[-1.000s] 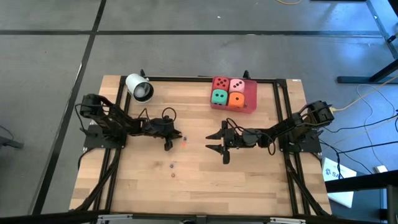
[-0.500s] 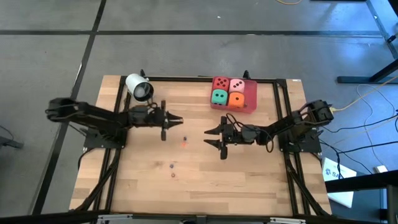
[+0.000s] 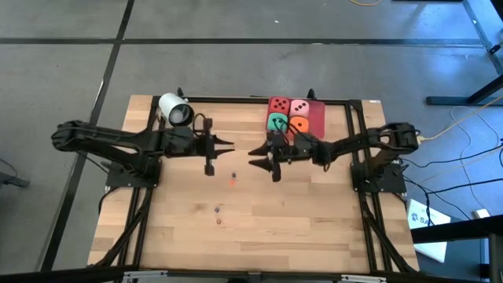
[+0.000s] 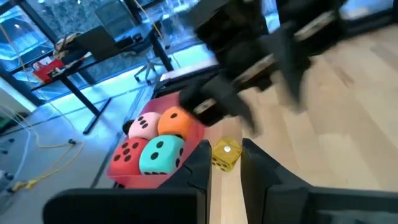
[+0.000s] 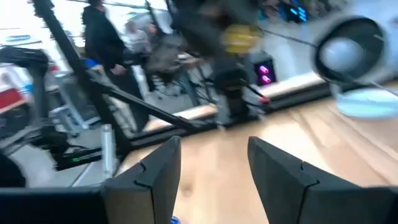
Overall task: Pick & Place Dice
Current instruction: Put the small yellow dice into the red bin
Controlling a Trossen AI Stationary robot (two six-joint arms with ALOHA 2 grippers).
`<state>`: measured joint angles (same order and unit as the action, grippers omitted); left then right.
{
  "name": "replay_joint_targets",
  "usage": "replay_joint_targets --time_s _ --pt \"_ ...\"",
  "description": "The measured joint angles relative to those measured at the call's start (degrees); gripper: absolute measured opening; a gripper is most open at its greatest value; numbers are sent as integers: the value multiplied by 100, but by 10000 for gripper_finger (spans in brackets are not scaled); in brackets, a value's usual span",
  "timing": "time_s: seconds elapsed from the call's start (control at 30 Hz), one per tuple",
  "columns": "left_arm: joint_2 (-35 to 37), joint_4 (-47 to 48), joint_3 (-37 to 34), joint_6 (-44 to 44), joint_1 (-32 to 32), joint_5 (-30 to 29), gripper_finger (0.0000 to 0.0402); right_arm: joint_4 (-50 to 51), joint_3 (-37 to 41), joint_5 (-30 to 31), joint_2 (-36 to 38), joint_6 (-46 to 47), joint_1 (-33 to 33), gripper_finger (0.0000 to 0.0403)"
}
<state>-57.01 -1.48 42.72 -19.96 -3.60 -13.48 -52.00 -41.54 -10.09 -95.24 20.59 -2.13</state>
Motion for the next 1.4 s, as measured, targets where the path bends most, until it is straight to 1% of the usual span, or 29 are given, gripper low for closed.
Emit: replay_joint_targets --time_s 0.07,0.23,0.43,0.57,0.7,0.87,1.13,1.4 --pt "-150 224 203 -110 -185 -270 35 129 -6 -65 0 154 -190 185" --pt "-644 361 382 -283 -539 -940 36 71 -2 -737 0 658 -569 185" --pt "-1267 360 638 -480 -662 -1507 34 -147 0 -1316 0 1169 -700 185" --pt "-1542 370 845 -621 -659 -1553 36 -212 0 -1502 0 1311 -693 185" --pt "-1695 448 1031 -671 -662 -1560 34 -216 1 -1480 0 1350 -695 185" --pt "-1745 477 1126 -693 -662 -1554 36 -54 4 -1174 0 1364 -711 185" --pt "-1745 475 1130 -689 -659 -1525 34 -64 4 -902 -29 1317 -726 185" --pt "-1745 500 1129 -682 -655 -1538 34 -147 -440 -1173 -472 1332 -728 185"
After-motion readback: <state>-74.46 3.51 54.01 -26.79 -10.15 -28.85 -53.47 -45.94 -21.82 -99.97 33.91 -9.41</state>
